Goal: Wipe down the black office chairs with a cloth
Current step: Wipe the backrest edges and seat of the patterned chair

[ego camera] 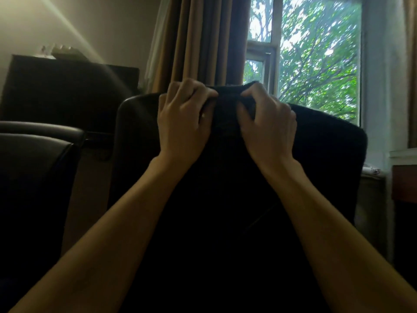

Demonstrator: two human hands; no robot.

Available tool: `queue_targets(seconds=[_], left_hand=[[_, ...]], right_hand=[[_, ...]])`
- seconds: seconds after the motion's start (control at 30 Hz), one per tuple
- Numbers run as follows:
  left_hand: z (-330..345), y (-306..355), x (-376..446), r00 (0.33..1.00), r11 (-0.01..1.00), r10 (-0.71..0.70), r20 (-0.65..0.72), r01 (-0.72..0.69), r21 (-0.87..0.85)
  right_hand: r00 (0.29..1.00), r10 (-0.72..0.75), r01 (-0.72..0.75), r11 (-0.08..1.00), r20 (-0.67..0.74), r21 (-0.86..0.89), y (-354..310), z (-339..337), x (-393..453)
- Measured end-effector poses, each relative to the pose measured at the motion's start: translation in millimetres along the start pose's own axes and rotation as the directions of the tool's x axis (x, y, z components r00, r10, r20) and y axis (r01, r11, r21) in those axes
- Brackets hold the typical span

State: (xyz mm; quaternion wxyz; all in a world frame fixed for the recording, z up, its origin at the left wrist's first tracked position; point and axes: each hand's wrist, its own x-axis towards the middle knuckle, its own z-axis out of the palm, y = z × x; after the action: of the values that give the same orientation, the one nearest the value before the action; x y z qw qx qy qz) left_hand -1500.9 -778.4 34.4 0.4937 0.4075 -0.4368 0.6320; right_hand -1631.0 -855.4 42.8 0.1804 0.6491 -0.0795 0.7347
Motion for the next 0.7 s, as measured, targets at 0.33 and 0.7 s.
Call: queue_targets(seconds=[0.33,0.7], left_hand=[[-5,10,-84,0.997,0.998,-0.001,0.079,-0.004,0.069],[-37,50,-237,0.964,0.994,-0.111,0.24,0.108,0.026]], right_hand=[[0.994,0.032,-0.037,0.999,0.109,0.04,12,3,-91],[0.95,0.103,-0.129,0.989,0.295,0.07,16,-24,-242]])
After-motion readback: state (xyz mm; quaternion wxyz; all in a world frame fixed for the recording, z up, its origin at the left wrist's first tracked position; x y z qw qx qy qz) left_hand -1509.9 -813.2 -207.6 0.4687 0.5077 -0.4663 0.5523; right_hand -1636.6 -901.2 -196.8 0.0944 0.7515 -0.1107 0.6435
